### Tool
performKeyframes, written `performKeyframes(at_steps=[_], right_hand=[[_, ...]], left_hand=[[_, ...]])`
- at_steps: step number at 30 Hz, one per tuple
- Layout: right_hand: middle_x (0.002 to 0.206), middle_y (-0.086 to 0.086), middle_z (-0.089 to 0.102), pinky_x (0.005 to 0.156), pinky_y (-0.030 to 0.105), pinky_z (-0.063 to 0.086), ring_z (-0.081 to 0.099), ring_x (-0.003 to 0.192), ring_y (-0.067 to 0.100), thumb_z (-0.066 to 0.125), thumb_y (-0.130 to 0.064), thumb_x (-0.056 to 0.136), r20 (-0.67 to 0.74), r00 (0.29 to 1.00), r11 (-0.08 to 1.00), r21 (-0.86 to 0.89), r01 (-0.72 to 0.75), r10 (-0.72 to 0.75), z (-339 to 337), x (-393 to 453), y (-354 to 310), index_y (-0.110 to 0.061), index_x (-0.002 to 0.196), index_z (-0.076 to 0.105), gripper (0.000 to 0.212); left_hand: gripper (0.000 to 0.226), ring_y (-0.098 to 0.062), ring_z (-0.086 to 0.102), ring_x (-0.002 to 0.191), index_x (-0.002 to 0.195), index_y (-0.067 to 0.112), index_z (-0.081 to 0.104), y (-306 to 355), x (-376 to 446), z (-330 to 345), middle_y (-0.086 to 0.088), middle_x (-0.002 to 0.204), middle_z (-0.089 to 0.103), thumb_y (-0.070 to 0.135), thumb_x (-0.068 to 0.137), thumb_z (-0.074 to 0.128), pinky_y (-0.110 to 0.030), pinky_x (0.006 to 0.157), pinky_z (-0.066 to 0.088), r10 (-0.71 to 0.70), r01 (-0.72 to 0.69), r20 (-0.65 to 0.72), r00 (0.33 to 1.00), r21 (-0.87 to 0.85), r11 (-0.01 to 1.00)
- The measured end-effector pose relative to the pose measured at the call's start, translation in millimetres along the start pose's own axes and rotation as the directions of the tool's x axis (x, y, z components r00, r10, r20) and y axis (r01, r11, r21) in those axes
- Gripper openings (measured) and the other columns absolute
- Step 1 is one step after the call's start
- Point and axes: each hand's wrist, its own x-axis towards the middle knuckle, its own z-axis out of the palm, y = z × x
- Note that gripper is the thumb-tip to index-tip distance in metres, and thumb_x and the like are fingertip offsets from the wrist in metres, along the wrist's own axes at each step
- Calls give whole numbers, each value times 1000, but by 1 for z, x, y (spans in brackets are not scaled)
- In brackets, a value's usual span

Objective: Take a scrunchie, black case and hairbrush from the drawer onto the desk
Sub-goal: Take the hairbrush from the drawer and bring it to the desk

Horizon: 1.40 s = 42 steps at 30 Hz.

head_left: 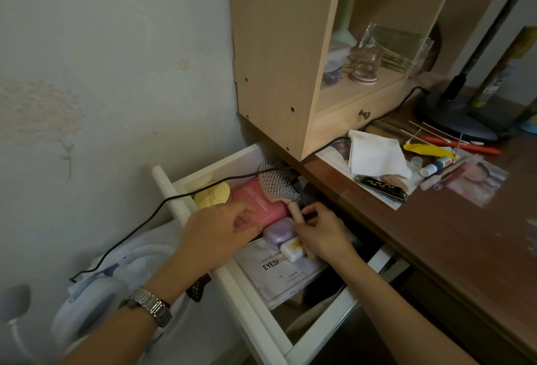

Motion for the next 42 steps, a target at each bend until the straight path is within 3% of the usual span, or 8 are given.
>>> performKeyframes(at_steps=[8, 13, 19, 26, 30, 34, 42], right_hand=[[80, -5, 58, 56, 20, 40, 55, 71, 6, 63, -22, 83, -17, 1000, 994, 108, 9, -7, 4, 5, -13, -17, 103, 57, 22], [84, -2, 61, 68, 28, 49, 61, 81, 18, 63, -28, 85, -47, 997, 990, 126, 63, -58, 4, 8, -19, -15, 96, 59, 17], [75, -7, 57, 56, 21, 41, 55, 69, 9, 63, -28, 85, -49, 992, 989, 96, 116, -112, -3, -5, -21, -15, 97, 60, 18], [78, -8, 59, 58, 20, 45, 58, 70, 8, 64, -31, 85, -34, 990, 987, 88, 137, -134, -23, -33, -22, -19, 97, 61, 17], [89, -2, 65, 69, 36, 59, 64, 72, 15, 65, -31, 83, 26, 991, 986, 110, 126, -130, -32, -53, -22, -22, 94, 61, 15], [91, -1, 64, 51, 24, 52, 62, 56, 9, 66, -27, 84, 86, 990, 977, 193, 96, -114, -47, -76, -24, -18, 98, 62, 17], [84, 9, 66, 46, 21, 51, 59, 51, 11, 67, -24, 84, 178, 975, 967, 238, 90, -135, -86, -123, -25, -18, 108, 60, 26]], left_hand=[[38, -1, 61, 87, 109, 31, 64, 3, -2, -2, 15, 98, 69, 51, 79, 56, -25, 78, 50, -18, 18, -19, 1000, 9, 1000], [29, 0, 59, 85, 108, 30, 64, 3, -1, -1, 15, 97, 68, 44, 83, 60, -20, 75, 46, -18, 18, -24, 1000, 18, 1000], [30, -1, 60, 87, 110, 31, 63, 2, -1, -1, 14, 99, 69, 45, 84, 58, -12, 66, 38, -2, 3, -21, 1000, 72, 997], [37, -6, 63, 88, 107, 30, 65, 2, 1, 0, 14, 98, 69, 53, 80, 56, -27, 73, 50, -30, 30, -7, 1000, 81, 996], [35, -9, 63, 87, 106, 31, 64, 3, -1, -2, 11, 98, 70, 53, 81, 55, -26, 71, 49, -18, 18, 0, 1000, 113, 993], [26, -13, 64, 86, 103, 31, 65, 4, -3, -2, 6, 98, 70, 48, 84, 57, -27, 68, 50, 6, -5, -7, 1000, 105, 994], [17, -18, 62, 80, 97, 24, 67, 4, -4, -4, 1, 88, 63, 35, 87, 59, -31, 67, 50, 42, -40, -11, 999, 123, 992]])
